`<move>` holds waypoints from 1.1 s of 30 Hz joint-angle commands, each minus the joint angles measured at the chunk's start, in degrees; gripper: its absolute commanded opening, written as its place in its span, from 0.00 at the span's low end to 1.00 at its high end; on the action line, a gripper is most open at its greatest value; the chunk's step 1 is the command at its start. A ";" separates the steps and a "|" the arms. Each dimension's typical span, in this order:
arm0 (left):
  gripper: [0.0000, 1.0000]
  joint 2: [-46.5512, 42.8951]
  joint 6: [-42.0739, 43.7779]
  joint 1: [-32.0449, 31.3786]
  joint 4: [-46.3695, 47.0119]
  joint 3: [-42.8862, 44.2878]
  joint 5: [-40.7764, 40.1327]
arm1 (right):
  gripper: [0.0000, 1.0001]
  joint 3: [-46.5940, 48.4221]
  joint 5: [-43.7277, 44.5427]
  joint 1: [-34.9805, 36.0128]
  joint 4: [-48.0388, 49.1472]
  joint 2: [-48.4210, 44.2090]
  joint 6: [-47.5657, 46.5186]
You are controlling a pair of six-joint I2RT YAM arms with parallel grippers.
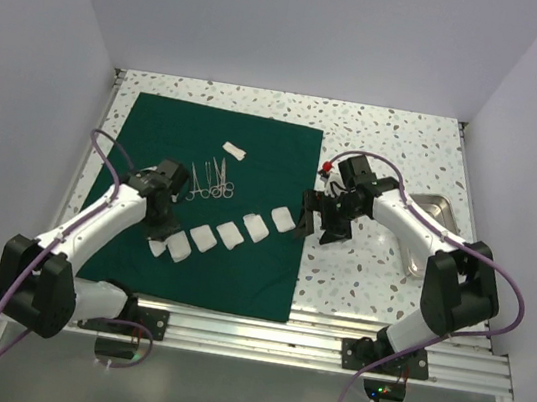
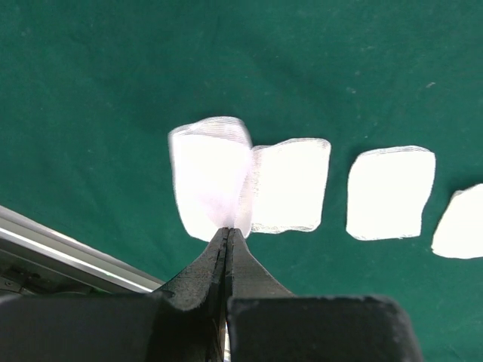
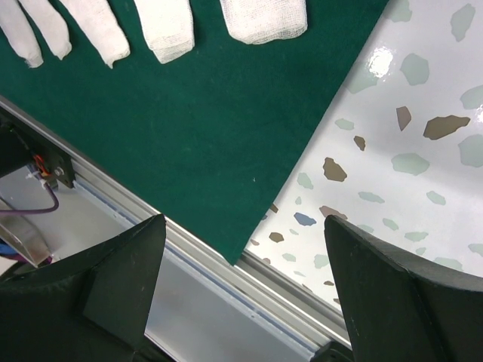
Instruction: Prepare the surgical pack
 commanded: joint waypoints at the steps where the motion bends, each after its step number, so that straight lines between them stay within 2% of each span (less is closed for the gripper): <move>1: 0.00 -0.54 -0.57 -0.62 -0.69 3.03 0.04 | 0.90 -0.22 -1.71 0.25 0.86 -1.22 -0.42; 20: 0.00 0.42 -0.05 -1.67 -3.77 9.18 -4.18 | 0.90 -0.05 -1.54 0.34 0.78 -1.22 -0.68; 33: 0.00 4.38 -2.24 -1.76 -1.48 7.61 -1.20 | 0.91 -0.40 -1.36 0.25 0.43 -1.66 -0.95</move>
